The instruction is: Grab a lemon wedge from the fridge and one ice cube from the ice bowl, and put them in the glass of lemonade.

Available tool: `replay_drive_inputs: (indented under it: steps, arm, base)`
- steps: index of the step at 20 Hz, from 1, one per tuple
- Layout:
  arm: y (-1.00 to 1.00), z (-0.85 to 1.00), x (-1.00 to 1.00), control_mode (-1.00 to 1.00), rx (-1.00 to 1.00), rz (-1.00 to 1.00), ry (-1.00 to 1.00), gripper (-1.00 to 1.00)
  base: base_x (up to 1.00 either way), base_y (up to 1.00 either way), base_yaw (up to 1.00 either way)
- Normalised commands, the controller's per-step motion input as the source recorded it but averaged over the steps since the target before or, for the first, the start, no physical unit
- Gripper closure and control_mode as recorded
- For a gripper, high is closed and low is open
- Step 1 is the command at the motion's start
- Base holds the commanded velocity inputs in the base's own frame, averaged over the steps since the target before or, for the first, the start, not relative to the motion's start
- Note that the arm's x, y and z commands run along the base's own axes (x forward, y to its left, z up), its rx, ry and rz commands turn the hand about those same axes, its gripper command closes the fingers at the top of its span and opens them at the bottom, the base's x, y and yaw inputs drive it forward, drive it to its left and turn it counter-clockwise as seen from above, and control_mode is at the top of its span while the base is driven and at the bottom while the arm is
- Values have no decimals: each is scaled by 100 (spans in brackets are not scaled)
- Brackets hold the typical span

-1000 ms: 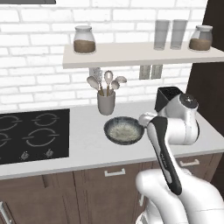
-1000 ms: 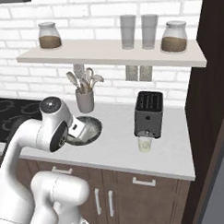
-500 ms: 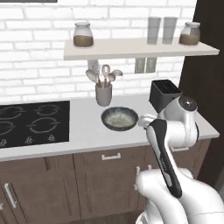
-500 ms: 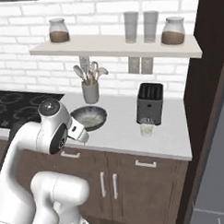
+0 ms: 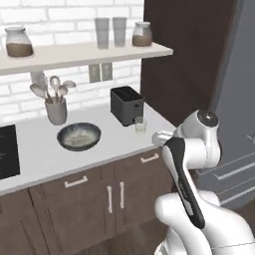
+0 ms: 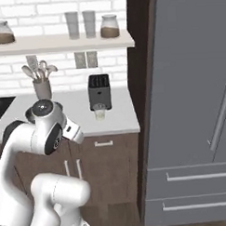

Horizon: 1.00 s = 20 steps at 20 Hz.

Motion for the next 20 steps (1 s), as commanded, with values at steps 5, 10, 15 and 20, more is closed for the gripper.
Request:
replay_drive_inputs:
  steps: [5, 10, 15, 20]
  arm:
    - [0, 0, 0, 100, 0, 0, 0, -100]
    - [0, 0, 0, 100, 0, 0, 0, -100]
    - [0, 0, 0, 100, 0, 0, 0, -100]
    - [0, 0, 0, 100, 0, 0, 0, -100]
  base:
    - [-1, -98, -43]
    - [30, -100, 21]
    - [16, -100, 45]
    - [0, -99, 45]
